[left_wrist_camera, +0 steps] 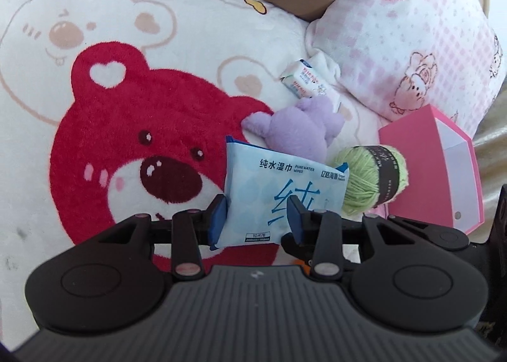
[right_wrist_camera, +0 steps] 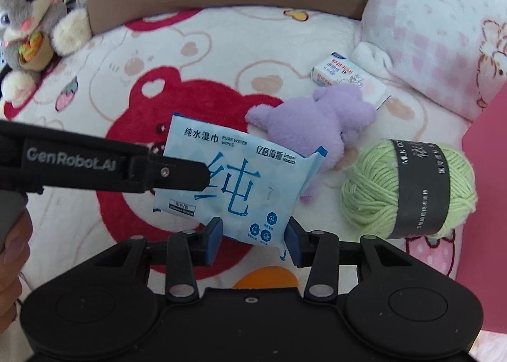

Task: Organize objects
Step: 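Close the left gripper on the wet wipes pack and lift it, then carry the wet wipes pack with the left gripper over the pink box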

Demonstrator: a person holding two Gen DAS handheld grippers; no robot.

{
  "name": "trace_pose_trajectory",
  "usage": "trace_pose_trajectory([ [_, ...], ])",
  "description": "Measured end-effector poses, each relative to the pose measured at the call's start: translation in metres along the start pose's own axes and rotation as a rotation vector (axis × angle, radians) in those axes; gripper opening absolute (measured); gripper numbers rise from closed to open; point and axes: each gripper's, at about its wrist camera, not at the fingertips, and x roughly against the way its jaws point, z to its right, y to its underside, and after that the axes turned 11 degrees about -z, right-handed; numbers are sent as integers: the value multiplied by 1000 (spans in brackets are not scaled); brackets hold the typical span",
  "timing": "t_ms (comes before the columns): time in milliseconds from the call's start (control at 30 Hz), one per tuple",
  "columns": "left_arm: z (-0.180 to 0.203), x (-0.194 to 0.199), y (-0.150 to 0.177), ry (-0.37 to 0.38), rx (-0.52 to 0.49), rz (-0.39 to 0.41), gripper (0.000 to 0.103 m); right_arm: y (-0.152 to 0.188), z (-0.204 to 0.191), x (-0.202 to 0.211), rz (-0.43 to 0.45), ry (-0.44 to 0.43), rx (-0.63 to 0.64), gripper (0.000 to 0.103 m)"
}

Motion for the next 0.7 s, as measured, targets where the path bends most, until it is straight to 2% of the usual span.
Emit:
trace_pose_trajectory([
  [400,32,48,10,9,-119,-48,39,12,-1,68,64,-58,-70,49],
  [700,50,69,34,14,-141,-33,39,31,-13,105,128,-21,-8,50],
])
